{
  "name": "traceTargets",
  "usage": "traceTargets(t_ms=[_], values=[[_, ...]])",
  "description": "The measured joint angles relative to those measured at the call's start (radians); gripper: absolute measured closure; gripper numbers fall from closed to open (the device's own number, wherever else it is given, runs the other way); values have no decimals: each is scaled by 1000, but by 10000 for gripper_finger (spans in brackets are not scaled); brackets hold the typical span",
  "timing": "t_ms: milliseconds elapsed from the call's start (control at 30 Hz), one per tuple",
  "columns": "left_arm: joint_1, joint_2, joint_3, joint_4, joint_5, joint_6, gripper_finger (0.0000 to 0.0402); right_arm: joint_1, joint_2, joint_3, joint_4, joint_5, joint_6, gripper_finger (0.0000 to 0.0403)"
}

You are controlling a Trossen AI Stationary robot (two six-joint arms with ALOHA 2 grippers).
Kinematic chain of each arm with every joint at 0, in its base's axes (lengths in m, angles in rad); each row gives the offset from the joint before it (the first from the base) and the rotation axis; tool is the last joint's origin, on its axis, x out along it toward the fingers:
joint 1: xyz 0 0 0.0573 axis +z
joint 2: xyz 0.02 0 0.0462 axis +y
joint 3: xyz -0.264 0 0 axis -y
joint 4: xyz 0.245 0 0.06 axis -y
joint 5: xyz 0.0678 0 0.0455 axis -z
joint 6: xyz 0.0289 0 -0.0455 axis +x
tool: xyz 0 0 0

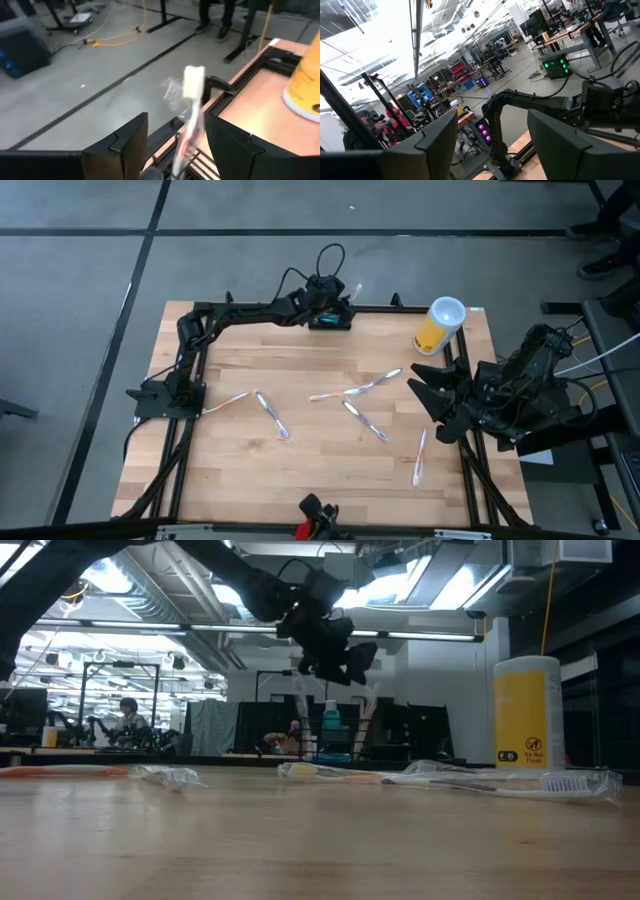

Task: Pick & Place toothbrushing station
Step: Put the orange toothbrush into the black wire organizer bin

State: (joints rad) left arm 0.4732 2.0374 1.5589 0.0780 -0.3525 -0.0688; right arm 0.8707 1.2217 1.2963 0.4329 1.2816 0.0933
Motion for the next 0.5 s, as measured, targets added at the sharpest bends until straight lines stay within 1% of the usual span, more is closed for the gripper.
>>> traceTargets(t_ms=[67,133,200,300,433,500], values=[[-3,-8,0,-24,-31,26,207,0,2,0,-2,0,-1,160],[-8,-30,-3,-43,-45,15,207,0,2,0,-2,0,0,160],[-17,-61,-2,-36,-28,9,207,0,2,0,-1,0,0,160],[-46,-117,0,-108,-18,20,207,0,2,0,-2,0,0,160],[-108,-208,1,-193,120,19,207,5,2,0,-3,5,-10,160],[-152,-241,3,-291,138,34,207,7,2,0,-1,9,-23,160]])
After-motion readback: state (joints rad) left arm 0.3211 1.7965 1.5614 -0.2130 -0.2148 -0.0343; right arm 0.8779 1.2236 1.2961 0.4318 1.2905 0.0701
